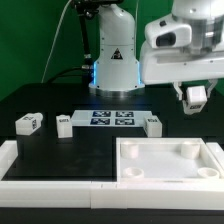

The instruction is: Assemble one leg

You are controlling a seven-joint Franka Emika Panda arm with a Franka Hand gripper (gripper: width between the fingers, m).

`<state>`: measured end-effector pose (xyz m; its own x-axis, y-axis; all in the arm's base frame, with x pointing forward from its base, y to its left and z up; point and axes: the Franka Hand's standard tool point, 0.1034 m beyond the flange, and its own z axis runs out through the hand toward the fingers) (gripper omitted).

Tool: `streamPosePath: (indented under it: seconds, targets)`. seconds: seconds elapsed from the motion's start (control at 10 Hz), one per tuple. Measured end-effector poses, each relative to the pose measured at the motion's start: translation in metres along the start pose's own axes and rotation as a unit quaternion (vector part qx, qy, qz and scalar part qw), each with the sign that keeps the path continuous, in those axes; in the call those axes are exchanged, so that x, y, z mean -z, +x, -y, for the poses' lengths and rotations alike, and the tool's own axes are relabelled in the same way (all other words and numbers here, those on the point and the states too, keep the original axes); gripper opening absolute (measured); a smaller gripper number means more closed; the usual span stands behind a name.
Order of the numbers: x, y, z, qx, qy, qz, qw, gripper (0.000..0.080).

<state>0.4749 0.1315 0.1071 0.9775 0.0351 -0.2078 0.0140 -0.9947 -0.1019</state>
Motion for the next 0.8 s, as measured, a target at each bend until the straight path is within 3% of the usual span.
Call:
streamPosePath:
  seconds: [0.1, 0.2, 0.3, 0.4, 0.5, 0.6, 0.8]
  targets:
    - [0.014, 0.018, 0.005, 0.004, 0.004, -0.055, 0.998, 0.0290]
    - [0.014, 0.022, 0.006, 0.007, 0.006, -0.123, 0.992, 0.0290]
    - [0.007, 0.014, 0.004, 0.009, 0.004, -0.145, 0.989, 0.0290]
    - [0.011, 0.022, 0.006, 0.013, 0.009, -0.210, 0.978, 0.0290]
    - [0.005, 0.024, 0.010, 0.021, 0.013, -0.272, 0.962, 0.0290]
    - [-0.001, 0.030, 0.004, 0.049, 0.003, -0.272, 0.961, 0.0290]
    - [0.024, 0.075, 0.001, 0.079, -0.003, -0.298, 0.951, 0.0290]
